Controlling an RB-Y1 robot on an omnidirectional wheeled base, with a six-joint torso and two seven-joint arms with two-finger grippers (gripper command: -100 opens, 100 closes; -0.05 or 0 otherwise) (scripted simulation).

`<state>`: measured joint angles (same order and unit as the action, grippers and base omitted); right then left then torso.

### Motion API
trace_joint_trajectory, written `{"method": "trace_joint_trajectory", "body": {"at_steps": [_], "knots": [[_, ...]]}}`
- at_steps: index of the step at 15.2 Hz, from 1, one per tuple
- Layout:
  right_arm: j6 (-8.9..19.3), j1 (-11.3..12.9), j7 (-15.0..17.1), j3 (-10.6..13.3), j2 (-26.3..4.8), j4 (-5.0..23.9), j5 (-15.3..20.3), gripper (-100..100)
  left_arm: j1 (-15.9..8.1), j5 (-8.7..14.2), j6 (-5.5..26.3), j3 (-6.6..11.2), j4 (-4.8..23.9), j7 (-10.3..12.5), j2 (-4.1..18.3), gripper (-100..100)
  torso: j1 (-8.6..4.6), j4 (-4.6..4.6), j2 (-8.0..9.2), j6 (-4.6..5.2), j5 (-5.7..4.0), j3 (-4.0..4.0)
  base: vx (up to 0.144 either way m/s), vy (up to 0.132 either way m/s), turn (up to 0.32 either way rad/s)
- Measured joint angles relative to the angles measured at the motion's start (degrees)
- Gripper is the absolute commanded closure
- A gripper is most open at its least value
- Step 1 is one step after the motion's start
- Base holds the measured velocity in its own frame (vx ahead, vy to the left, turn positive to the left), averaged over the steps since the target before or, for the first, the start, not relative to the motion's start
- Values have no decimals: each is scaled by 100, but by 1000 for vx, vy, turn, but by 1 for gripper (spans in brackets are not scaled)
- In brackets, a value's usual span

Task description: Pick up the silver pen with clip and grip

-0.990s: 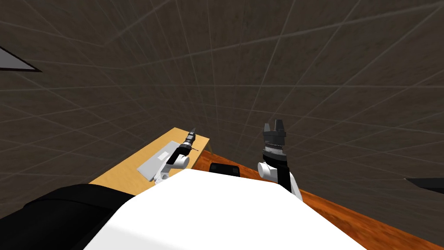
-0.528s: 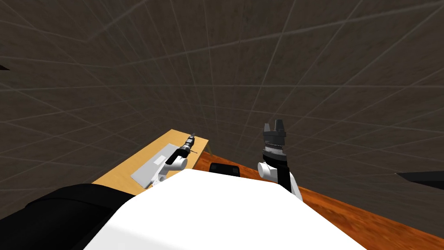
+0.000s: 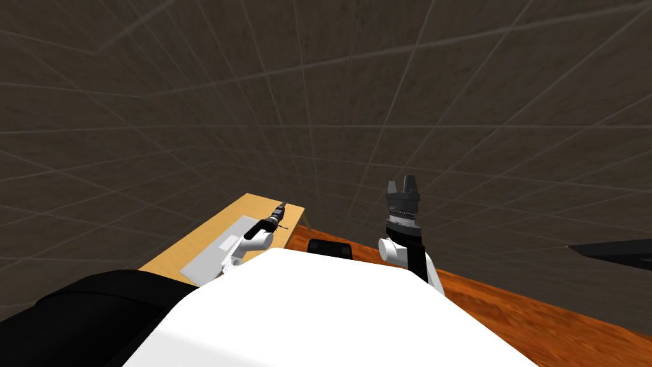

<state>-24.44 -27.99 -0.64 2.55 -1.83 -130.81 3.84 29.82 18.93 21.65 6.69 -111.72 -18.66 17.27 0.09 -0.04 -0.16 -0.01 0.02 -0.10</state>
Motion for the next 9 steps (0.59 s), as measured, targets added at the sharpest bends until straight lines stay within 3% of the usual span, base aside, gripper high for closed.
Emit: {"method": "trace_joint_trajectory", "body": {"at_steps": [9], "knots": [[0,0,0,0,0,0,0,0,28,406,1014,207,481,-178,101,-100,2,0,-2,1,0,-1,34,29,-84]]}}
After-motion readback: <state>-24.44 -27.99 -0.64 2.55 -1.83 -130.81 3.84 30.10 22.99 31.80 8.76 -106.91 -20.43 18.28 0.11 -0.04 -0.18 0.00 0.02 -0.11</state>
